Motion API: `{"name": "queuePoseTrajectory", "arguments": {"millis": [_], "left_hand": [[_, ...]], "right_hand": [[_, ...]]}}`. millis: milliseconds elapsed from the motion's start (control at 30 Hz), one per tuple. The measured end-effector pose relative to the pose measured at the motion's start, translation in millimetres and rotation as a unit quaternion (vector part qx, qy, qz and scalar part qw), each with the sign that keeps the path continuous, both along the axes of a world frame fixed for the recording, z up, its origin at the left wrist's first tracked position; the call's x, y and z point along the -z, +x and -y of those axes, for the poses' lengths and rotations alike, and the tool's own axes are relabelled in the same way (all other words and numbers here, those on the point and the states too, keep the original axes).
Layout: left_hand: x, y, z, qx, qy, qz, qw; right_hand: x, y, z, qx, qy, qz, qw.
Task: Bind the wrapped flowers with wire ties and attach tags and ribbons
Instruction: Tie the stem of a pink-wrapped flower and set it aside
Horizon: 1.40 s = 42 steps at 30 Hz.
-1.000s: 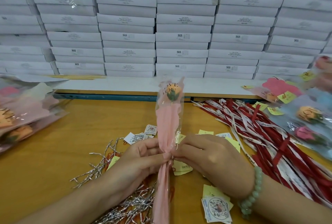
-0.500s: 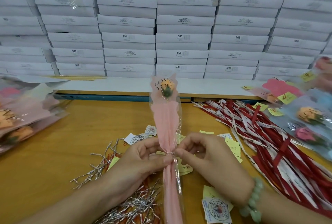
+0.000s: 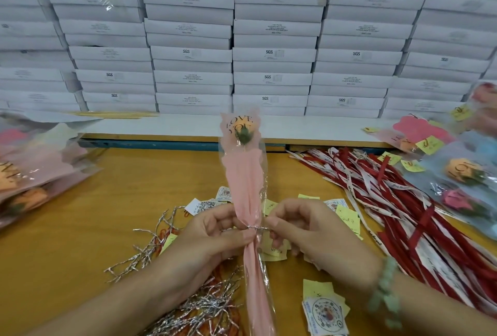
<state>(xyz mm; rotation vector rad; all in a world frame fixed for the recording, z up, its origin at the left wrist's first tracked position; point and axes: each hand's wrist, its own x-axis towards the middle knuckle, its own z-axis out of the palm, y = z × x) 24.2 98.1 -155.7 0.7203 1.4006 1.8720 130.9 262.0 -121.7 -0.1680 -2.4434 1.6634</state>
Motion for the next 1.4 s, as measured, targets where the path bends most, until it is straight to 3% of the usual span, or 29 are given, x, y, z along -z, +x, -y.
{"name": "queuePoseTrajectory", "arguments": {"millis": [67, 167, 367, 467, 600, 733, 800, 933, 1033, 1400], "left_hand": [[1.0, -0.6, -0.4, -0.001, 0.005, 0.003, 1.0], [1.1, -0.7, -0.3, 0.005, 0.008, 0.001, 1.0], [-0.1, -0.8, 1.4, 0.015, 0.004, -0.001, 1.0], [0.0, -1.0, 0.5, 0.017, 0.016, 0.017, 1.0], [1.6, -1.4, 0.5, 0.013, 0.036, 0.039, 0.999], [2.2, -2.4, 1.1, 0.011, 0.043, 0.039, 0.998], [1.9, -2.4, 1.2, 0.016, 0.048, 0.037, 0.998], [-0.5, -1.4, 1.7, 0.047, 0.05, 0.034, 0.997], [-0.9, -1.7, 1.1, 0.047, 0.042, 0.037, 0.997], [-1.5, -0.5, -0.3, 0.031, 0.05, 0.053, 0.997]], "right_hand": [[0.0, 2.1, -2.1, 0.011, 0.182, -0.106, 0.978], [-0.1, 5.7, -2.0, -0.026, 0.412, -0.177, 0.894], [-1.2, 7.3, -2.6, -0.04, 0.478, -0.243, 0.843], [-2.0, 8.4, -0.2, -0.019, 0.476, -0.233, 0.848], [2.9, 7.4, 5.8, 0.021, 0.36, -0.163, 0.918], [1.0, 4.0, 8.0, 0.029, 0.059, -0.038, 0.997], [-1.0, 2.2, 6.3, -0.007, -0.118, 0.057, 0.991], [-5.5, -0.9, 1.8, -0.09, -0.389, 0.212, 0.892], [-5.7, -1.9, 1.6, -0.111, -0.424, 0.228, 0.869], [7.4, -2.3, 15.9, -0.043, -0.402, 0.154, 0.902]]}}
